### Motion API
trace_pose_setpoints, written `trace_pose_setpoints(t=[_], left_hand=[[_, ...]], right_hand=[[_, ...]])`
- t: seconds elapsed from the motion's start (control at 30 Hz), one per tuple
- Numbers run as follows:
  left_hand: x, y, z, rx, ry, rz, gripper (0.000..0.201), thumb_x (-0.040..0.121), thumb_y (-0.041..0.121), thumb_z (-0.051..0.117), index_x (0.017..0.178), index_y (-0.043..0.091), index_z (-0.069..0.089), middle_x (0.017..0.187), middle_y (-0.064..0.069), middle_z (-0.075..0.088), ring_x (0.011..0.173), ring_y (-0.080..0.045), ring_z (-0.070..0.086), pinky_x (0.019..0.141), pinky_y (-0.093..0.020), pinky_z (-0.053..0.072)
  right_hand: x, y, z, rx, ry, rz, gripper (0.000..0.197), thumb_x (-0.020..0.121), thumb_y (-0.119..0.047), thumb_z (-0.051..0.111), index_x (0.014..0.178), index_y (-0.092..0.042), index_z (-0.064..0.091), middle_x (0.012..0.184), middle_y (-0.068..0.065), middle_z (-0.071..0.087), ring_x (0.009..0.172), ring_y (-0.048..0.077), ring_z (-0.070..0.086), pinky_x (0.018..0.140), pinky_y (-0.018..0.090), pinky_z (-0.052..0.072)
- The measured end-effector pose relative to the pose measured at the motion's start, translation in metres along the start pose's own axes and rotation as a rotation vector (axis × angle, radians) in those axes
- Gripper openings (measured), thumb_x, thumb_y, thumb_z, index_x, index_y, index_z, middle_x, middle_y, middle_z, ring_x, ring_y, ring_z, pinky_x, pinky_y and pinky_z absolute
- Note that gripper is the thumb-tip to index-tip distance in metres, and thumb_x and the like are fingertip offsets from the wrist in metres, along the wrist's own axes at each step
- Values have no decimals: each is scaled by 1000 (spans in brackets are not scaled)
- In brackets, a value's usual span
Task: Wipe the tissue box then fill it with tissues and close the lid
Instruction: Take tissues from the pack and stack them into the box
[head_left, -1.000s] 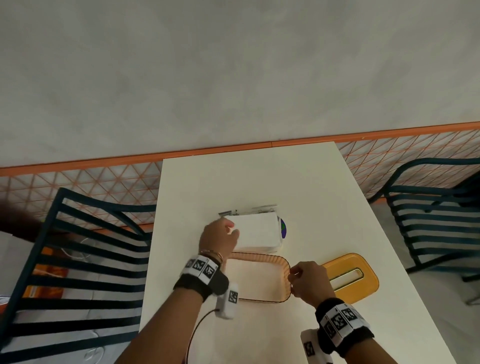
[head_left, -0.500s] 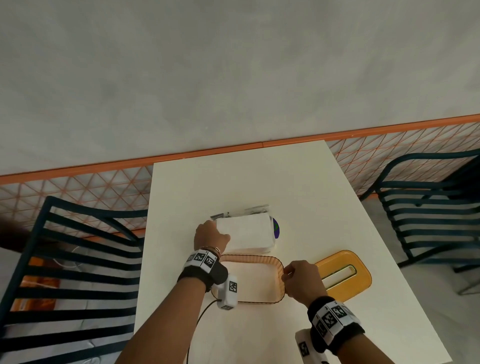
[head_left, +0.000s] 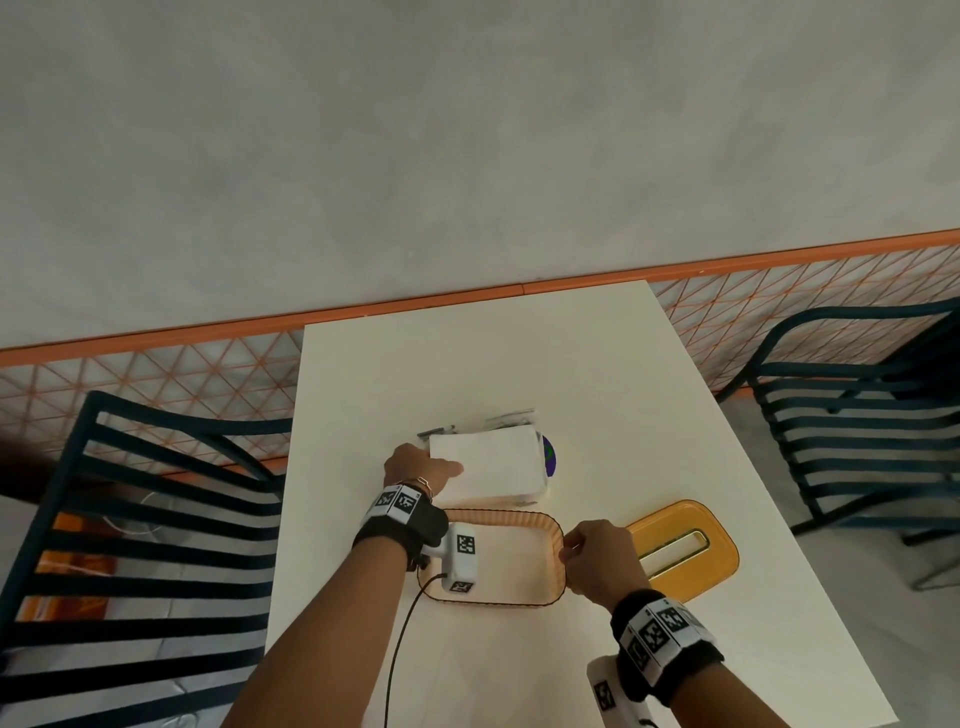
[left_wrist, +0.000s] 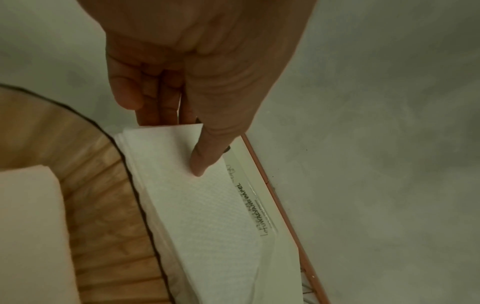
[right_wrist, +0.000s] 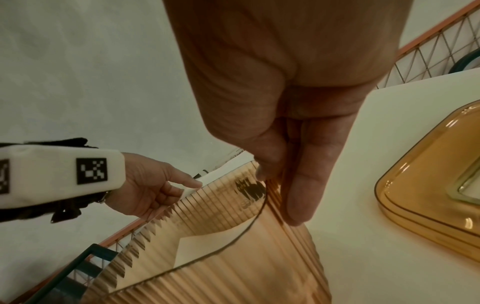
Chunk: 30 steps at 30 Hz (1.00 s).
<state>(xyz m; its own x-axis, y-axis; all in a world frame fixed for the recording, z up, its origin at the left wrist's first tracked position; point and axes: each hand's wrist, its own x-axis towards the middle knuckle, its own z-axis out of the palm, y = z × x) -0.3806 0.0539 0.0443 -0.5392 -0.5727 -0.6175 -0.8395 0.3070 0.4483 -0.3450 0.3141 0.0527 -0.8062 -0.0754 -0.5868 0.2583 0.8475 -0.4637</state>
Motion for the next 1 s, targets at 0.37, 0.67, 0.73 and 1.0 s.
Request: trace_pose_setpoints(t=[0.37, 0.67, 0.73, 1.0], left_hand=[[-4, 6, -1, -15, -13, -25, 51, 71, 35, 91, 98, 3, 61, 107, -12, 68, 97, -30, 65, 77, -34, 54], [-6, -2, 2, -79, -44, 175, 22, 75, 34, 83, 91, 20, 75, 90, 3, 72, 88, -21, 67, 70, -26, 47], [-10, -1, 5, -155, -53, 220, 24, 72, 31, 85, 91, 19, 75, 89, 5, 72, 88, -19, 68, 74, -27, 50], [-30, 7, 1, -613, -317, 123, 41, 76, 13, 81, 117, 10, 71, 111, -8, 76, 105, -28, 70, 95, -49, 57]], right_hand=[[2, -1, 0, -15, 13, -7, 18, 84, -3, 63, 96, -13, 73, 93, 4, 73, 80, 20, 71, 73, 34, 64], [1, -1, 2, -7, 26, -10, 14, 88, -5, 62, 93, -15, 71, 94, 5, 73, 79, 22, 73, 74, 34, 64], [0, -2, 1, -10, 31, -16, 14, 87, -6, 61, 86, -18, 67, 92, 5, 73, 78, 23, 73, 74, 35, 64], [5, 2, -10, -17, 36, -47, 33, 83, -27, 75, 113, -15, 68, 96, -3, 72, 84, 13, 67, 72, 24, 55]])
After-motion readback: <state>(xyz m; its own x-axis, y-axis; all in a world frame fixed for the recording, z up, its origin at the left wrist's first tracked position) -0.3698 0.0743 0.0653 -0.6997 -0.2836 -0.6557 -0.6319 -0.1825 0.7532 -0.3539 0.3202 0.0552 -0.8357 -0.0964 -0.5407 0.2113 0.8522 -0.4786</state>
